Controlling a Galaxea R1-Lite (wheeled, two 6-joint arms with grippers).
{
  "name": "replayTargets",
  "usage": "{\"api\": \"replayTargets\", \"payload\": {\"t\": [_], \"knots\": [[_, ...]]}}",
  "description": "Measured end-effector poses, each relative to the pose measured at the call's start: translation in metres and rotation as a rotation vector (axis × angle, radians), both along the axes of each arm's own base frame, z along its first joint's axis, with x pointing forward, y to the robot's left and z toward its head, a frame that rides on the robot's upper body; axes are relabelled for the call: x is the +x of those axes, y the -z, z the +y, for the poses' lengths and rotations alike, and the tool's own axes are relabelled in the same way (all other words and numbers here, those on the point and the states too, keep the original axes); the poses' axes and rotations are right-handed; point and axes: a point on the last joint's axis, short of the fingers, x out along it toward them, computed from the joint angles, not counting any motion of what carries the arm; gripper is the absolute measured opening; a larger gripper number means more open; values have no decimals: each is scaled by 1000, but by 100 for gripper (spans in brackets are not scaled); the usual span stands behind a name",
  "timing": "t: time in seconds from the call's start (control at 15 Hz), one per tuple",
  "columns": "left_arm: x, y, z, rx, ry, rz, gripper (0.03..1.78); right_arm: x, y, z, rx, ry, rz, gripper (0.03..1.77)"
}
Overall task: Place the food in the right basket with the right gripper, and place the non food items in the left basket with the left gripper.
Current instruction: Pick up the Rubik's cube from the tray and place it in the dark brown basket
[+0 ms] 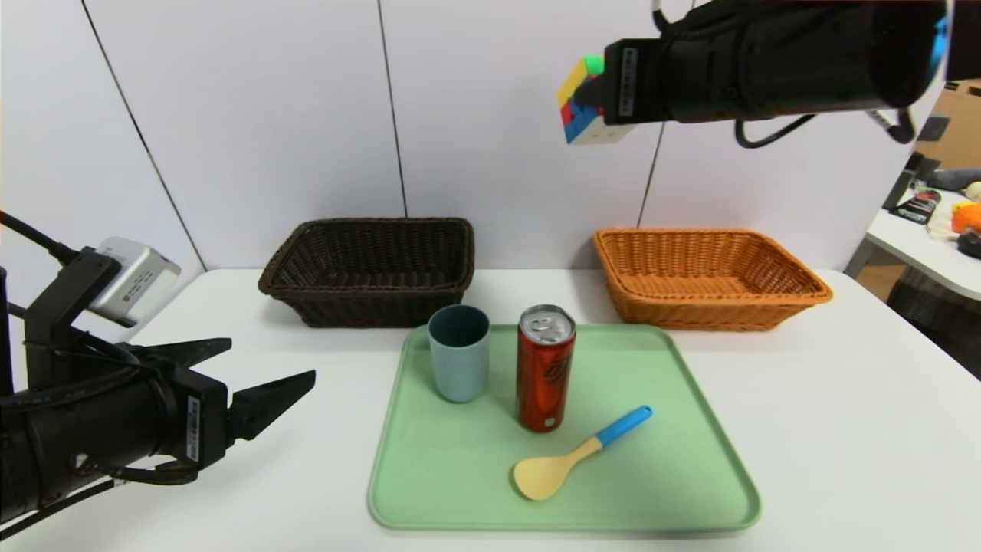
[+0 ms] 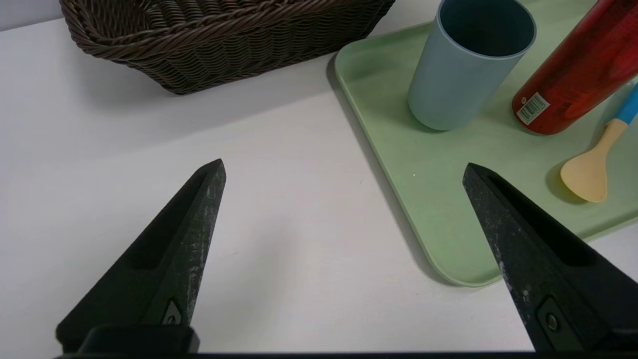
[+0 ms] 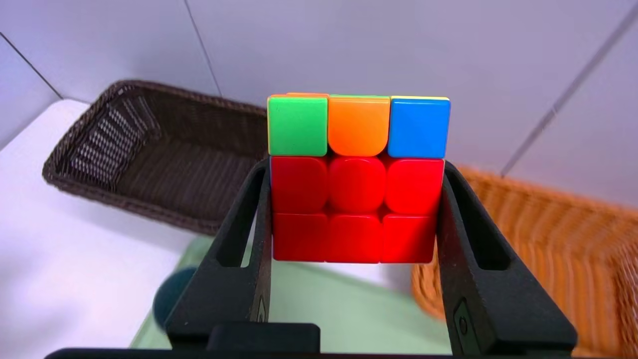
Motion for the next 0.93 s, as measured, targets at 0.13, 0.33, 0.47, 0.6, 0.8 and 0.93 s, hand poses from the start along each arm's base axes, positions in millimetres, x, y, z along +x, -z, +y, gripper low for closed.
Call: {"api": "replayTargets", "payload": {"t": [0.13,0.33,0.47,0.6,0.8,0.93], "knots": [[-1,1,1,13,6,-3,169,14,10,21,-15,-35,-51,90],[-4,3,2,19,8,-4,169,32,33,51,-21,-103,-77,90],[-6,3,3,21,8,-5,169,39,49,70,-36,-141,-73,90],[-7,5,3,32,12,-7,169,46,63,84,-59,-169,-87,90],[-8,5,4,34,14,-7,169,53,81,99,-81,-208,-81,90],[-8,6,4,34,16,-7,169,57,91,105,-90,-213,-74,90]]}}
